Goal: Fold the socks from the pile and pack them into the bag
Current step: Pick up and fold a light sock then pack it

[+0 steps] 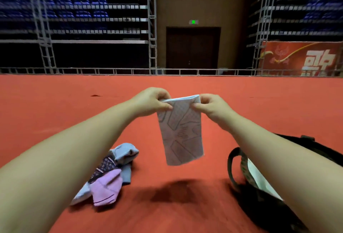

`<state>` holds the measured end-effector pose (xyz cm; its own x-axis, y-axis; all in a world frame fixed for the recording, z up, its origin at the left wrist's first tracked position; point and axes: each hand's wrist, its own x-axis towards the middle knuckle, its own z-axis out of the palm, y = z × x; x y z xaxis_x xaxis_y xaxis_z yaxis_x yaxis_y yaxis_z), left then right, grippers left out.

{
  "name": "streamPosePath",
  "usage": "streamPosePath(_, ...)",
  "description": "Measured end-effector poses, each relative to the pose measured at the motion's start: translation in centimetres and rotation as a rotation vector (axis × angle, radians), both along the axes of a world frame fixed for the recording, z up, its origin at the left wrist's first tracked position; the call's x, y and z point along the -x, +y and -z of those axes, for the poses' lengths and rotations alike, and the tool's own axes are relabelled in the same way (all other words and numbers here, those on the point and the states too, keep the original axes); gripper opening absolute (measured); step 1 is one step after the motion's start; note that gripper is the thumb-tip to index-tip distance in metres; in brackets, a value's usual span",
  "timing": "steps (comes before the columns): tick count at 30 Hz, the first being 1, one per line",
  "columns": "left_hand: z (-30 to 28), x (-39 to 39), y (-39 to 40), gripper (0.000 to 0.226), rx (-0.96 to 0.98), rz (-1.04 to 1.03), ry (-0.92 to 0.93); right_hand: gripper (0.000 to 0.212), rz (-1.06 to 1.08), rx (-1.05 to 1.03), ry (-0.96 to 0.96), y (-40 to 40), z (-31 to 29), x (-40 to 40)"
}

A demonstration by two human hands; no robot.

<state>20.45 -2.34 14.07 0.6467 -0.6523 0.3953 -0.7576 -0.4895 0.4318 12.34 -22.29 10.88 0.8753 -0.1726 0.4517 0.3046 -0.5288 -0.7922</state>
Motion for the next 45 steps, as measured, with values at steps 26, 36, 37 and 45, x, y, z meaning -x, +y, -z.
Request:
streamPosePath(26, 19.3, 1.8, 2.3, 0.030, -0.405, -0.041, 0.610, 0.023, -0.044, 0.317, 0.811, 1.4, 18.6, 2.1)
streamPosePath(36, 23.7, 4.3, 2.5, 0.063, -0.905, 0.183, 0.242, 0.034, 0.211, 0.468, 0.732, 2.1, 20.6, -0.3)
streamPosePath(37, 24.2, 4.4, 2.7, 0.065, -0.908, 0.185, 0.249, 0.037, 0.238, 0.460, 0.685, 2.0, 20.6, -0.1)
streamPosePath(45, 25.3, 4.5, 3.4, 0.066, -0.874, 0.192, 0.245, 0.044, -0.285, 0.826, 0.389, 1.9, 20.5, 5.9)
